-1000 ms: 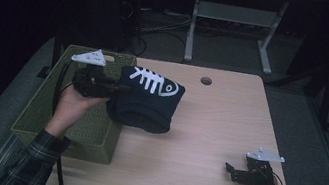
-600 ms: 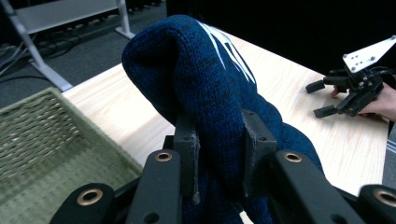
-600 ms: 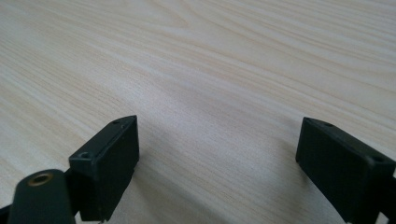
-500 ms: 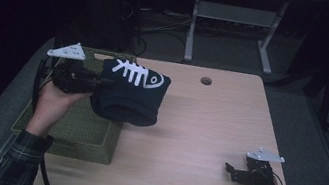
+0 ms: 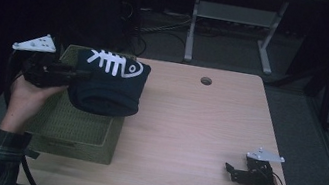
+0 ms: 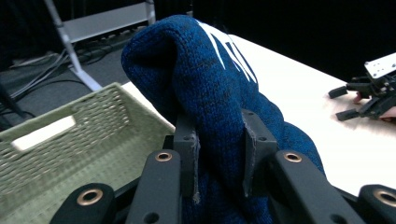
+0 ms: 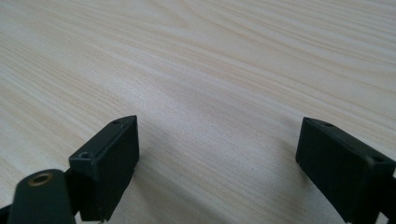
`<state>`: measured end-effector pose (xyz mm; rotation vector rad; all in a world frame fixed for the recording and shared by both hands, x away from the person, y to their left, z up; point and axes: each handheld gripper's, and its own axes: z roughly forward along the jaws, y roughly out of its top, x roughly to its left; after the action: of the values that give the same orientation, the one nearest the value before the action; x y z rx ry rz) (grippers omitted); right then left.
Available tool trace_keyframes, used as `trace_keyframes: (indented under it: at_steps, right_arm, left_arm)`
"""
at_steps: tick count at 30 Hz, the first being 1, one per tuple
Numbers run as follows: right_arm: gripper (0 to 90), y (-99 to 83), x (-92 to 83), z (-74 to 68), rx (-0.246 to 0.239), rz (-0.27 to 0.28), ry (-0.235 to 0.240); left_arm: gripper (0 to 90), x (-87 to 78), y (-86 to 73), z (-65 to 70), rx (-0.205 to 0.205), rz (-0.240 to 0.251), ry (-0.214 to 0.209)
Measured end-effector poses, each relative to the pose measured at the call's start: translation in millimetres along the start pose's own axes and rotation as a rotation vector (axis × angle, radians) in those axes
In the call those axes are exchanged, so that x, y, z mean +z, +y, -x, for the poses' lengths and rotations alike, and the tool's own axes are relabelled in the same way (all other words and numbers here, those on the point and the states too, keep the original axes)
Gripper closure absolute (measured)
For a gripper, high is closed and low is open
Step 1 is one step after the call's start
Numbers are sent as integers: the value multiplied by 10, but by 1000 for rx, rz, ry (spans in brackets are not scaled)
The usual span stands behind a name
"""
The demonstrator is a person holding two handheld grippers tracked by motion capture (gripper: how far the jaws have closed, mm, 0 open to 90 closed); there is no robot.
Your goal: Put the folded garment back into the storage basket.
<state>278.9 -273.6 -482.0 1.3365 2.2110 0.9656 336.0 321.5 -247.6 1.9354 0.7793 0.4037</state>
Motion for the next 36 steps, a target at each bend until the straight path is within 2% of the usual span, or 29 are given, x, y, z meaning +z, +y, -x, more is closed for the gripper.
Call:
trace_keyframes:
  at_steps: [12,17,25,36]
  right_arm:
    - [130,0,1,-1,1,0,-1]
    - [130,0,0,0,0,-1,0]
    - [130,0,1,0,0,0,-1]
    - [130,0,0,0,1,-1,1]
  left_arm:
    - [713,-368,-109,-198,-22,-10,91]
    - [713,-416,-198,-276,-39,-30,119]
    - [713,-369,-350,-342,-53,-65,116]
    - [713,-210,-482,-319,-66,-117,88]
